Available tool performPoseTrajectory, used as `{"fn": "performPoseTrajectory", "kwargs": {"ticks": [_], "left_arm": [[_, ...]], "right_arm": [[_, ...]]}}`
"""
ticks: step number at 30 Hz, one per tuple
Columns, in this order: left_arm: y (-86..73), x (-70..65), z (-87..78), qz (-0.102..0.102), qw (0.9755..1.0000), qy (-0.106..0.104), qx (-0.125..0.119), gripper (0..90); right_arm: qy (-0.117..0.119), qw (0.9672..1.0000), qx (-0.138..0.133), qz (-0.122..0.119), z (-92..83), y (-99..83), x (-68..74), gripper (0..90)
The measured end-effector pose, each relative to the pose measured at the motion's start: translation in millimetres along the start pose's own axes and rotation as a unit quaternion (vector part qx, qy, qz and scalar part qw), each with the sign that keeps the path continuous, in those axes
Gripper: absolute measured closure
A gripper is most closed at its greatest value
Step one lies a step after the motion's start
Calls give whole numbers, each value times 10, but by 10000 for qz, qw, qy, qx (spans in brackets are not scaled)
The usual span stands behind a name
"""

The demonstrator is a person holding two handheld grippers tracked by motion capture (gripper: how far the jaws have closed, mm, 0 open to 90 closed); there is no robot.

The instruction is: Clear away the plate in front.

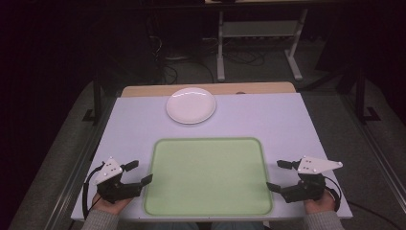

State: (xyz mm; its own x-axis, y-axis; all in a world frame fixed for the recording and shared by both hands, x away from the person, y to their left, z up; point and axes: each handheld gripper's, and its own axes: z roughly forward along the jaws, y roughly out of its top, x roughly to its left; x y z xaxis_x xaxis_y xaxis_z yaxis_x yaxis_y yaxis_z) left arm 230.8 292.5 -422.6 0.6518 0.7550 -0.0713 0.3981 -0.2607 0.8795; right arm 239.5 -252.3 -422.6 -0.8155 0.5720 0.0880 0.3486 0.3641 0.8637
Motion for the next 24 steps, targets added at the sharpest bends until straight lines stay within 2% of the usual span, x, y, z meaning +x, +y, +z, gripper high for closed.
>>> {"fn": "performPoseTrajectory", "kwargs": {"ticks": [16,24], "left_arm": [[0,9,21,-57,10000,-15,-1,246],[11,20,75,-202,9998,-59,41,246]], "right_arm": [[27,10000,-5,-24,-3,5,2,136],[46,10000,-3,-21,-12,9,16,136]]}}
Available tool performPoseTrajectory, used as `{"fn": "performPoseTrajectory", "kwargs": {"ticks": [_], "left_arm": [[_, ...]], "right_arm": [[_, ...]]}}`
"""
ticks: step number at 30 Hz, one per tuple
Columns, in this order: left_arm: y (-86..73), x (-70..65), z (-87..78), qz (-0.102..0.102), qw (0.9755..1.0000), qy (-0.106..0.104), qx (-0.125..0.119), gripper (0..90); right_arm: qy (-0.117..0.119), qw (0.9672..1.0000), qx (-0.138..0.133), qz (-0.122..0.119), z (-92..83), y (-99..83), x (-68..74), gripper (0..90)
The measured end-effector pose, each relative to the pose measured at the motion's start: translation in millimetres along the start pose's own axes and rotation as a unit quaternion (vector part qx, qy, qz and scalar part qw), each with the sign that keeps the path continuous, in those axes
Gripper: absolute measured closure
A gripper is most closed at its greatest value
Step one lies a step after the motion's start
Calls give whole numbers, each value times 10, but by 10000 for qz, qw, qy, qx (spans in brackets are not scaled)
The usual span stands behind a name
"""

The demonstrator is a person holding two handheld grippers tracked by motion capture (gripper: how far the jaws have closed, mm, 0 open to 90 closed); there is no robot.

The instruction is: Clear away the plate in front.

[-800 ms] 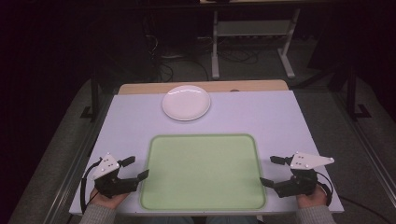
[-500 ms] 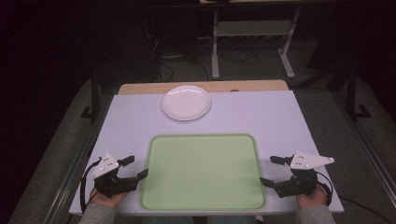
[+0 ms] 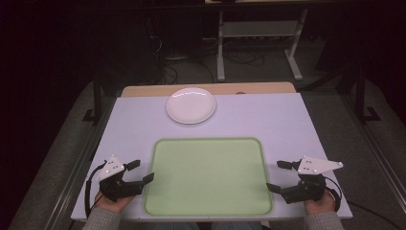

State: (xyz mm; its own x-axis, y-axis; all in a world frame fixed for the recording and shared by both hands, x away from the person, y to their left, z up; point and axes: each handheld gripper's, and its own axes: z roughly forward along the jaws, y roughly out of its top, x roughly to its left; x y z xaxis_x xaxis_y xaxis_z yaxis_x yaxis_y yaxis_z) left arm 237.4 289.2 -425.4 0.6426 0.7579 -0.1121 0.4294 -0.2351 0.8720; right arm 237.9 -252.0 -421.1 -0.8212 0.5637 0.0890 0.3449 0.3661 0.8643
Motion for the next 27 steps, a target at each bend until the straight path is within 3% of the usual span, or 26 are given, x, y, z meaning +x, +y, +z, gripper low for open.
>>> {"fn": "performPoseTrajectory", "kwargs": {"ticks": [6,11,14,17,20,24,27], "left_arm": [[112,-65,65,160,9999,-37,-52,246],[208,-93,120,103,9997,-186,-97,249],[232,-75,149,93,9999,-119,-82,252],[258,-4,180,-127,9998,-74,-102,252],[329,62,221,-574,9981,-192,-124,250],[450,31,291,-415,9989,-178,-85,250],[533,29,373,-410,9989,-192,-114,250]], "right_arm": [[-25,10000,36,7,4,-6,2,136],[-40,10000,-2,36,-11,-18,-5,136],[-36,10000,-10,23,-14,-18,-6,136],[-39,10000,11,23,-12,-19,-7,136],[-32,10000,19,25,-11,-19,-8,136],[-43,10000,38,26,-2,-19,-6,136],[-45,10000,50,19,4,-18,-4,136]]}}
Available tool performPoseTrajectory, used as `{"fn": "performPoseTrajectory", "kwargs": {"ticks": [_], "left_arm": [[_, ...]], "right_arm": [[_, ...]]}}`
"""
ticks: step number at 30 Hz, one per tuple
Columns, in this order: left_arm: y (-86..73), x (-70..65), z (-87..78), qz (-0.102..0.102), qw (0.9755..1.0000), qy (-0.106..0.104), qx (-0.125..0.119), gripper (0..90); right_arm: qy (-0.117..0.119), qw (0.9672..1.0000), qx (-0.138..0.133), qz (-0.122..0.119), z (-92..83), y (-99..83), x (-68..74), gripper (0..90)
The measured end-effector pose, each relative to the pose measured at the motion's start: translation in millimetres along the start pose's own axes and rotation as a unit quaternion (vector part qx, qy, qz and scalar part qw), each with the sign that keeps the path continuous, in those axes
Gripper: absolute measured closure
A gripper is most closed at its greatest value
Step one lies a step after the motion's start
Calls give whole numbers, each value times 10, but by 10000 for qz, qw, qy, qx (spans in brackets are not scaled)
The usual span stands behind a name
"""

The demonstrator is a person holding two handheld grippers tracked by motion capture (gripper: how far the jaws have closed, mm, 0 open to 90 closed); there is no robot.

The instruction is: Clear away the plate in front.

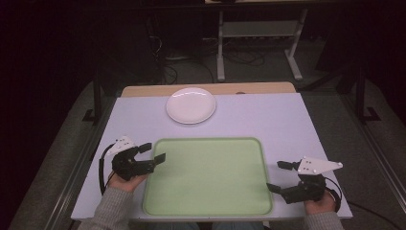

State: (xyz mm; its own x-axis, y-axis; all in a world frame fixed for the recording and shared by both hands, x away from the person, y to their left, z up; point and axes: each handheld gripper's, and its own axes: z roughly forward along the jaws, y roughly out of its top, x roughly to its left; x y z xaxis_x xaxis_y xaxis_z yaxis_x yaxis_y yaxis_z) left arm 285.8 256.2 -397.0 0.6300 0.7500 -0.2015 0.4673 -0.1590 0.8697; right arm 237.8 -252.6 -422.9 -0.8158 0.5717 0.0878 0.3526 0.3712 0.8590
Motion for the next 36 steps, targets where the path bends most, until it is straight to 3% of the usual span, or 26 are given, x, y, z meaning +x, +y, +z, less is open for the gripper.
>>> {"fn": "performPoseTrajectory", "kwargs": {"ticks": [9,15,25,30,36], "left_arm": [[207,43,214,-229,9997,10,-117,253],[372,27,331,-93,9998,79,-165,253],[526,37,536,-198,9995,-15,-244,252],[617,59,607,-174,9996,56,-219,252],[739,143,712,-390,9987,181,-282,257]], "right_arm": [[30,10000,-40,-14,-7,2,-1,136],[36,10000,-90,-14,-22,2,-6,136],[65,9999,-91,-27,-24,2,-5,136],[78,9999,-109,-26,-32,4,-4,136],[88,9999,-113,-34,-32,5,-6,136]]}}
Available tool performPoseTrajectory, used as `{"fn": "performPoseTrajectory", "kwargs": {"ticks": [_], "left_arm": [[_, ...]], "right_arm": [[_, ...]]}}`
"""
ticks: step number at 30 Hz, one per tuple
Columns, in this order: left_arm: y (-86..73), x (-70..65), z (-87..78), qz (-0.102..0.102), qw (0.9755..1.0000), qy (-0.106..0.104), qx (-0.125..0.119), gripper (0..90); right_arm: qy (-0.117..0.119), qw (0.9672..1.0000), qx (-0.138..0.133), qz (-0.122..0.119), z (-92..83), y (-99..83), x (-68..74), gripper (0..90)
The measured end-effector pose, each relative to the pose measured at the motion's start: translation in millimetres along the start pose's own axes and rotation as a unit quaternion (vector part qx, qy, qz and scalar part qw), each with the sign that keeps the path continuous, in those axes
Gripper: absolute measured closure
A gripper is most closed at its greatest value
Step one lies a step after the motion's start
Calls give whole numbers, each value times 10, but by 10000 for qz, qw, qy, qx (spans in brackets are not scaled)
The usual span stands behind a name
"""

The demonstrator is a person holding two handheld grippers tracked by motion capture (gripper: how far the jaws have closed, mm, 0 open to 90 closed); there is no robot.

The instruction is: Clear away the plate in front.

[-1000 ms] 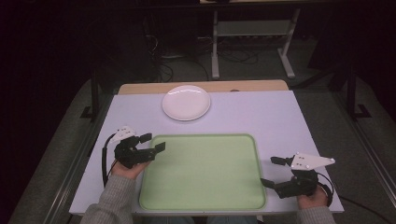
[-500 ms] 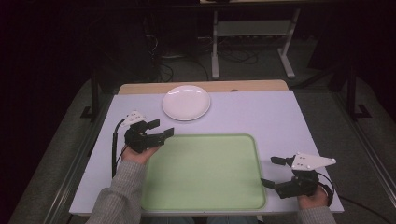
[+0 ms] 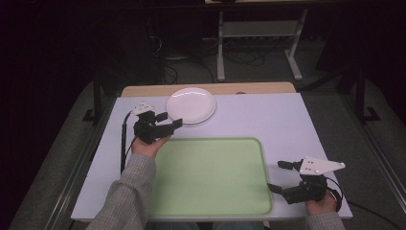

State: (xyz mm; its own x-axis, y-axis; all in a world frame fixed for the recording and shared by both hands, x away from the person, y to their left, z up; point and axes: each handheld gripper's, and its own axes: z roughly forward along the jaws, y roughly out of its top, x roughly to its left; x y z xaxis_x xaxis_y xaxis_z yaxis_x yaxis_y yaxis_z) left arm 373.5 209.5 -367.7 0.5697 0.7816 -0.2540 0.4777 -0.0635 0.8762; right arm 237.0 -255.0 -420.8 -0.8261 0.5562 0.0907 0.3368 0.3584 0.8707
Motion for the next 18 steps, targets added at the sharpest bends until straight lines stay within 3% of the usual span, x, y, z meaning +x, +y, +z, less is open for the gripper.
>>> {"fn": "performPoseTrajectory", "kwargs": {"ticks": [14,17,18], "left_arm": [[264,215,349,-453,9988,171,-79,257],[273,283,410,-678,9976,160,-20,259],[259,330,447,-874,9960,162,14,262]], "right_arm": [[25,10000,-13,0,-4,6,-7,136],[35,10000,-7,-7,-1,7,-13,136],[42,10000,-5,-2,0,8,-14,136]]}}
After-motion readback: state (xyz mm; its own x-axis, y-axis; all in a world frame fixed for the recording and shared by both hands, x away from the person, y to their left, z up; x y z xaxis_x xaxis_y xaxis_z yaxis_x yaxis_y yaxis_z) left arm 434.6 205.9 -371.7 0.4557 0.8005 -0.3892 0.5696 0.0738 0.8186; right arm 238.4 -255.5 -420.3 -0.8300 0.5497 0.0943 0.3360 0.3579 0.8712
